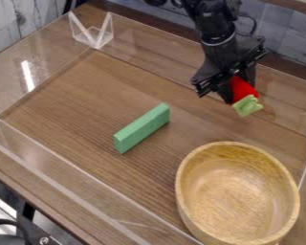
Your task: Move the red fruit to the right
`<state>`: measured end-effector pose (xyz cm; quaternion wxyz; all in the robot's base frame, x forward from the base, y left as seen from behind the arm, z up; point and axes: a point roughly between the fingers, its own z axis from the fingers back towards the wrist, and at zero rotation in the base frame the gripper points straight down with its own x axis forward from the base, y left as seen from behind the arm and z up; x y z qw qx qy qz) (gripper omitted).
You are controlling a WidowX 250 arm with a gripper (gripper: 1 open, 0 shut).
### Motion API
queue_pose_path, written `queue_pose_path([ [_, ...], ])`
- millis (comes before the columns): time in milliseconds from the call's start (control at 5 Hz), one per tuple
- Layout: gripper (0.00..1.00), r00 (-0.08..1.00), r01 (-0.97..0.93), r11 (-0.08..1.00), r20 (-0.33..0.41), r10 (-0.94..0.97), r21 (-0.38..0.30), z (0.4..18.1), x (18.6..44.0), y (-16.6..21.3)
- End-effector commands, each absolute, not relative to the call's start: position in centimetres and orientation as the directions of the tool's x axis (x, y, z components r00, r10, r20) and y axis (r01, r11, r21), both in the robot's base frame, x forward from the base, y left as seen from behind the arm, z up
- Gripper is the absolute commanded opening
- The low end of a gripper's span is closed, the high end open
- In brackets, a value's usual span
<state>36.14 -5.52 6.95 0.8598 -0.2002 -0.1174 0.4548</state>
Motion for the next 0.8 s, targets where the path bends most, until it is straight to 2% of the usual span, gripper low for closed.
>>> queue_pose_path([
  [0, 0.0, 0.546, -0.707, 0.506, 0.072, 0.834, -0.494, 8.0, 37.6, -6.0],
  [600, 0.0, 0.519, -0.715, 0.504, 0.116, 0.847, -0.484, 6.0, 37.1, -6.6],
])
